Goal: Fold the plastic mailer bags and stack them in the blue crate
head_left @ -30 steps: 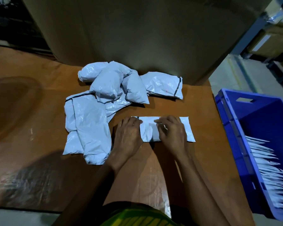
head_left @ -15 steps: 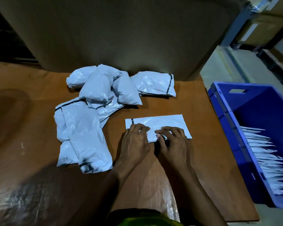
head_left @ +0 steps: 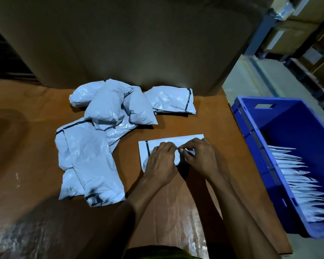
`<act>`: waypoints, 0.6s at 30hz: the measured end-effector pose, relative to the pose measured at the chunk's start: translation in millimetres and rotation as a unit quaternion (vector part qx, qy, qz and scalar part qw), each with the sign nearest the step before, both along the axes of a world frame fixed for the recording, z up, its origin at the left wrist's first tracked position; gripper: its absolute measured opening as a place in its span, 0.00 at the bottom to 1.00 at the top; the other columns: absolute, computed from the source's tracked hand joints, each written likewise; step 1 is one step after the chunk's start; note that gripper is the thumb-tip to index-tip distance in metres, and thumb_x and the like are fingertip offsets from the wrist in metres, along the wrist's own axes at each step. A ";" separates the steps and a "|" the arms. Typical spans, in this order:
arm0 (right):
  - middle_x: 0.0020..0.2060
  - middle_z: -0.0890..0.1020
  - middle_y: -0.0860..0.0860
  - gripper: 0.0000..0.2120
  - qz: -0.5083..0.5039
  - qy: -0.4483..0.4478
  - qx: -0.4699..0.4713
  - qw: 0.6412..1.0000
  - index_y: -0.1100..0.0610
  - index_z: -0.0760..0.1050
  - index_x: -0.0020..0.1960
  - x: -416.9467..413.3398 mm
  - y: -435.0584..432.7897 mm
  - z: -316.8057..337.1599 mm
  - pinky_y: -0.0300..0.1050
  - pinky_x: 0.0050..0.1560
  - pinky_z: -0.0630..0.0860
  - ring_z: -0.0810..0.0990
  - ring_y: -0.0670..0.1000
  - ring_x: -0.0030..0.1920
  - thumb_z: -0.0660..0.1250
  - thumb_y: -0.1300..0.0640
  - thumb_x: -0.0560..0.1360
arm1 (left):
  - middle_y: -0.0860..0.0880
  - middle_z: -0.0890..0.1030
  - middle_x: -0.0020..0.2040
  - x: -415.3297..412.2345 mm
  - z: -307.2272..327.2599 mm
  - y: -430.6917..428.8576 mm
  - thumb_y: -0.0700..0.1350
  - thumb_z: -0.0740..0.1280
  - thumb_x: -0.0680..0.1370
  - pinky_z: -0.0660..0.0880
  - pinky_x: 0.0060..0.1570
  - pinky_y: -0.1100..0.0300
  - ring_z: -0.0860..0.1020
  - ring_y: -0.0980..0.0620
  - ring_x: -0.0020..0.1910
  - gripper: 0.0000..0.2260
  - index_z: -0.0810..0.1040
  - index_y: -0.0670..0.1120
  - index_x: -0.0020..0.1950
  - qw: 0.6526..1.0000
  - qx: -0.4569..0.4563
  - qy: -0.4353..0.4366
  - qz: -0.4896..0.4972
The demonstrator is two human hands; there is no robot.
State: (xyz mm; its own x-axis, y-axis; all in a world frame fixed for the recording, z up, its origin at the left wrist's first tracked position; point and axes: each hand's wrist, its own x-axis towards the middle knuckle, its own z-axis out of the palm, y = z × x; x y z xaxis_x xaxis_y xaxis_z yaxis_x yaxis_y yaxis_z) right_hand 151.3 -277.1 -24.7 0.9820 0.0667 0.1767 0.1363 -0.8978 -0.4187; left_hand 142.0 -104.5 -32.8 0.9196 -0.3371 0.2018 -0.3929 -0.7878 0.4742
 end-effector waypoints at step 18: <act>0.61 0.86 0.48 0.12 -0.048 0.055 0.087 0.994 0.49 0.85 0.64 0.6 -32.9 10.5 0.28 0.48 0.69 0.83 0.49 0.60 0.69 0.54 0.82 | 0.43 0.77 0.64 6.7 7.8 -13.0 0.38 0.65 0.75 0.68 0.60 0.50 0.73 0.41 0.64 0.19 0.76 0.41 0.67 0.995 0.087 0.035 0.018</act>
